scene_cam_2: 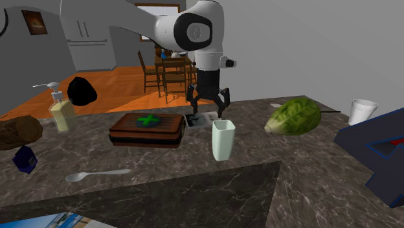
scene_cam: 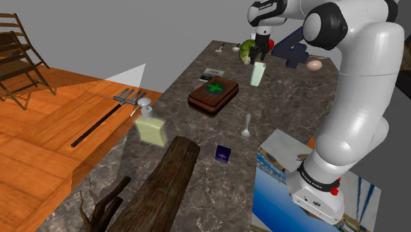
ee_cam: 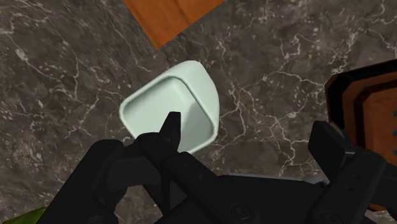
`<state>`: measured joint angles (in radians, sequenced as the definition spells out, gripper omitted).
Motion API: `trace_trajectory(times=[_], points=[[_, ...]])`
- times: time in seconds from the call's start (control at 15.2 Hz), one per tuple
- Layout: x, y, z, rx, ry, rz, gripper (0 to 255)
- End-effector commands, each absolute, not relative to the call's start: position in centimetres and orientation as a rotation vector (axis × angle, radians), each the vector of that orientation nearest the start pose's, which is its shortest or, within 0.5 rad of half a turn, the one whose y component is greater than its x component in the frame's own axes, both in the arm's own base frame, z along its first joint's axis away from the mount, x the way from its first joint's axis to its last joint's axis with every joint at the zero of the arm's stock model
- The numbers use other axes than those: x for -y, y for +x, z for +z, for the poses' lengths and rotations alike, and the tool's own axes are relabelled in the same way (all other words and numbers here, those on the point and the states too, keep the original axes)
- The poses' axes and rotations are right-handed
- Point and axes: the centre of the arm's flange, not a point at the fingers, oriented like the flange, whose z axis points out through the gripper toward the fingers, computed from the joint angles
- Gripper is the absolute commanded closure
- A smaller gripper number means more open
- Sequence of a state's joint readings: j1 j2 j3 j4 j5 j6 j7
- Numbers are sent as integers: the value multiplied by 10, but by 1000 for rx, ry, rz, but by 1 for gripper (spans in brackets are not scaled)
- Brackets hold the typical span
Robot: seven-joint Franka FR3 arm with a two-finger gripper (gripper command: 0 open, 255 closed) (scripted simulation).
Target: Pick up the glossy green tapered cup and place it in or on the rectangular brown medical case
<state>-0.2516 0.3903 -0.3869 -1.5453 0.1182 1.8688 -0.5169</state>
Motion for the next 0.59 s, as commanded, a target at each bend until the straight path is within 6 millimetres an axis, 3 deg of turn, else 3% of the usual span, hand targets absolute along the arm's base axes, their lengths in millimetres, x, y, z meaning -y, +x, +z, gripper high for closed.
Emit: trace_trajectory(times=[0.0,0.53], points=[[383,570,429,-212,-3135,80,0],[386,570,388,-212,-3134,80,0]])
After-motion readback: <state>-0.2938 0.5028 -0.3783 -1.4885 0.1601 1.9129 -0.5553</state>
